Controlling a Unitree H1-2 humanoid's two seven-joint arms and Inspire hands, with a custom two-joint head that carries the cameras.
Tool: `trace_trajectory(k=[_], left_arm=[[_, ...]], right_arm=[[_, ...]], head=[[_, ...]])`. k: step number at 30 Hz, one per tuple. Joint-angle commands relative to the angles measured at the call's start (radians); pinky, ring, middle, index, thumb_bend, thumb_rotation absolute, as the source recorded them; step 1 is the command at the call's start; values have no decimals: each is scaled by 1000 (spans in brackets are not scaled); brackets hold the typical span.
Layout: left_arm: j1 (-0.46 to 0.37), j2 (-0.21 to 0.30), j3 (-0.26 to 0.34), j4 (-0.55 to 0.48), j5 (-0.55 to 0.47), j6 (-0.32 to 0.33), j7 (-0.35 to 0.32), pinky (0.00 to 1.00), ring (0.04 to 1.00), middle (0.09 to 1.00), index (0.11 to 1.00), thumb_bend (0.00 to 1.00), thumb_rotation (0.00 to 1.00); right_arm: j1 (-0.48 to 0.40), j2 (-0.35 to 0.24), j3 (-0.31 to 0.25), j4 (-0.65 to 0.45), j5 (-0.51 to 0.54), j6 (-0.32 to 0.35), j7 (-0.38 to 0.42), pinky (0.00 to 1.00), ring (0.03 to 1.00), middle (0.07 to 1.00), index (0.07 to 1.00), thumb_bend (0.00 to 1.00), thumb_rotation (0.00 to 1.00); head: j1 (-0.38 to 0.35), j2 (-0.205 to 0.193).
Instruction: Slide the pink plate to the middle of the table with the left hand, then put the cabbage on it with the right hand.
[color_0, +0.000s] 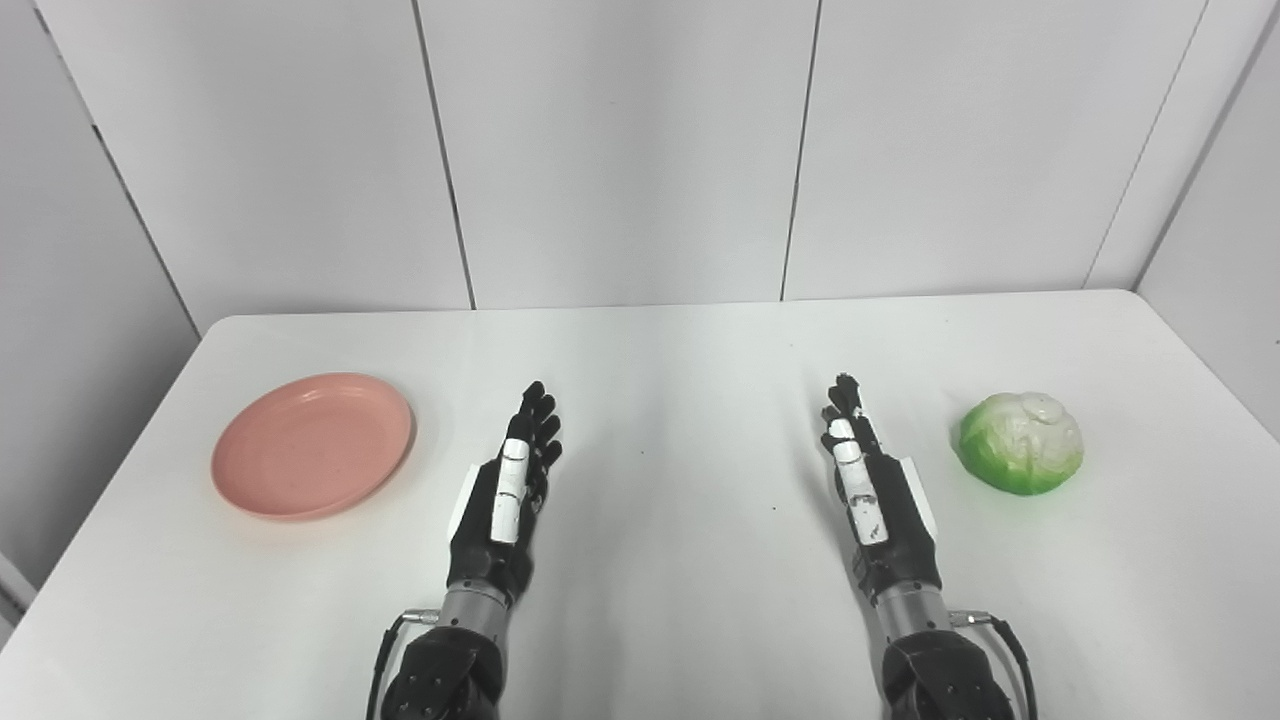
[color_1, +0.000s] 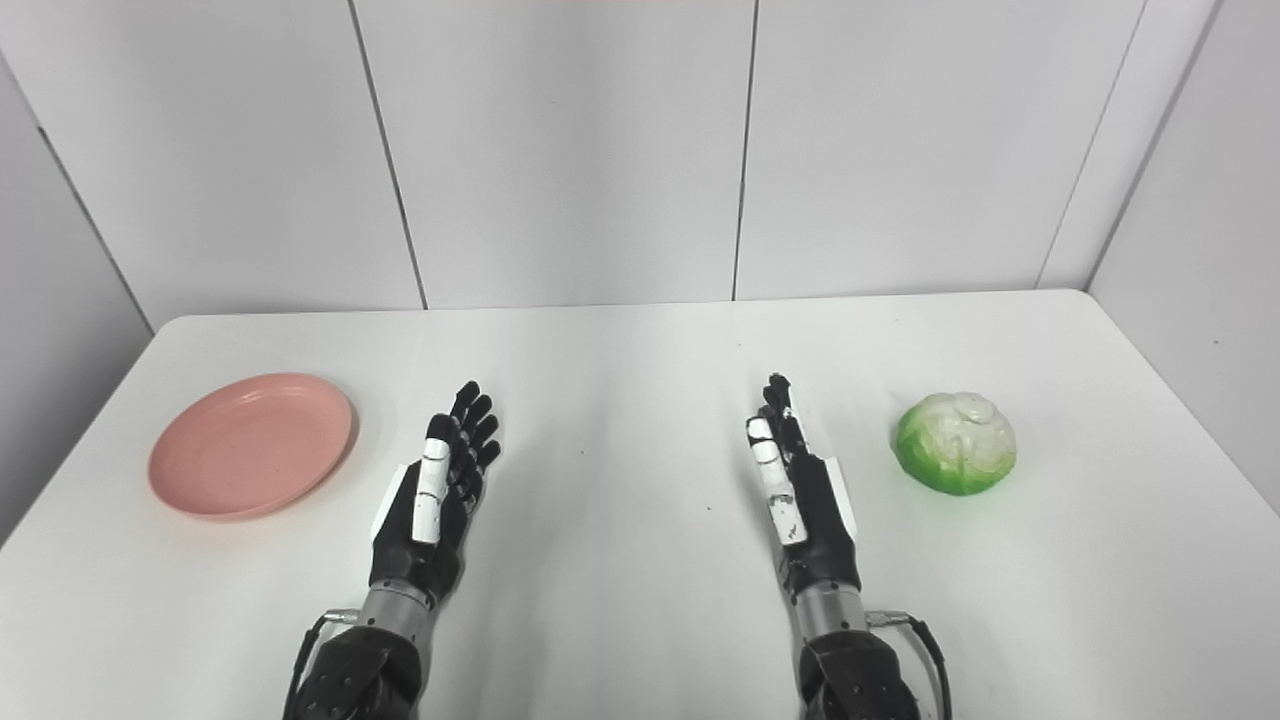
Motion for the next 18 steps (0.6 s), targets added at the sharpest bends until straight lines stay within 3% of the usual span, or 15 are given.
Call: trace_trajectory(k=[1,4,7,11,18], left_arm=[[-17,2,-1,-4,12,-21,0,1000,1000,1000,1000,720,1000],[-22,2,-2,-29,14,-8,3,1000,1000,1000,1000,749,1000],[-39,23,3,-75,15,26,-1,1000,1000,1000,1000,775,1000],[-70,61,35,-125,-20,73,-6,1000,1000,1000,1000,797,1000],[-134,125,131,-126,-15,82,41,1000,973,957,957,783,1000]], right_arm=[[-6,-4,-2,-8,7,-42,14,1000,1000,1000,1000,675,945],[3,-18,-8,-10,19,-41,24,1000,1000,1000,1000,656,954],[5,-36,-16,3,40,-54,44,1000,1000,1000,1000,653,953],[0,-64,-29,50,57,-105,70,1000,1000,1000,1000,646,965],[-20,-88,-40,130,92,-154,107,1000,1000,1000,1000,682,988]], head=[[44,-10],[136,-36],[177,-52],[285,-98],[327,-127]])
